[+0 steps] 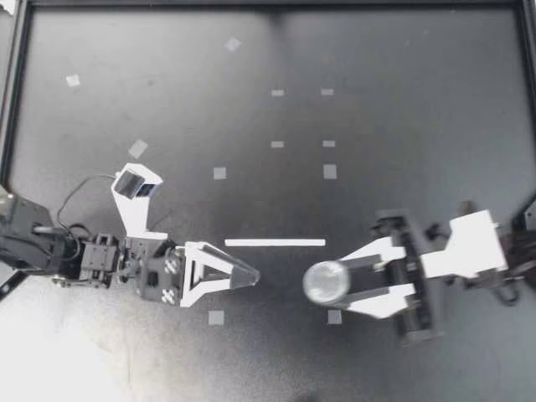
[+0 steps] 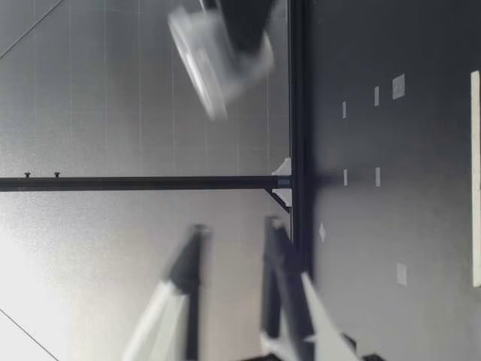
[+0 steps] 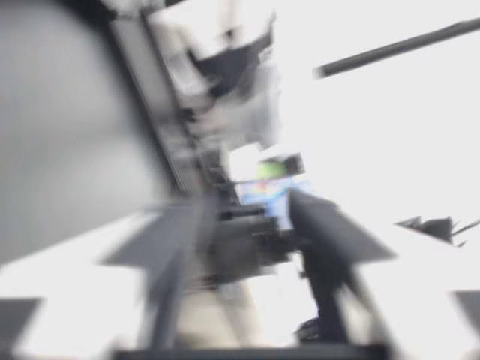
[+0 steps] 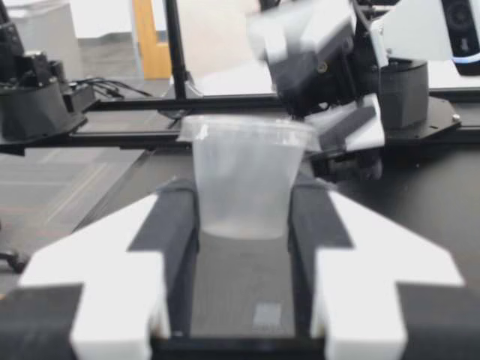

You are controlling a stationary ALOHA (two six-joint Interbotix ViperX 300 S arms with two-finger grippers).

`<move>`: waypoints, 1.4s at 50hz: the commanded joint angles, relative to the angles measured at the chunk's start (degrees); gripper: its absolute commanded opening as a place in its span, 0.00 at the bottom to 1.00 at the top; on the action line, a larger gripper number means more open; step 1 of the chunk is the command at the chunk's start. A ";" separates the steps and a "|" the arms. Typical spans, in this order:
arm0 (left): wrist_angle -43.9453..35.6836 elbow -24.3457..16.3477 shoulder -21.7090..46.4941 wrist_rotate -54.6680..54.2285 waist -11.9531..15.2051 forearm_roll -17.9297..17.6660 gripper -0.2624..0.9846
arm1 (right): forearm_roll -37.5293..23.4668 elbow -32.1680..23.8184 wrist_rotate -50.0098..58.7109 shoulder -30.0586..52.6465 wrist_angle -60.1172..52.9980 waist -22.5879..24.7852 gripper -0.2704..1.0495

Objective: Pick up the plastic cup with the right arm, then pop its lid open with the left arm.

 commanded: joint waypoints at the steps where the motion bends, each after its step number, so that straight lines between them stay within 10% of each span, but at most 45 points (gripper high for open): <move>1: -0.62 -2.29 0.00 -1.41 -0.26 0.44 0.84 | -0.09 -3.69 -0.35 1.49 -0.44 -0.18 0.48; 70: 2.81 -3.52 -5.10 5.45 0.26 4.13 0.84 | 0.18 -4.57 7.29 5.98 16.52 -0.18 0.46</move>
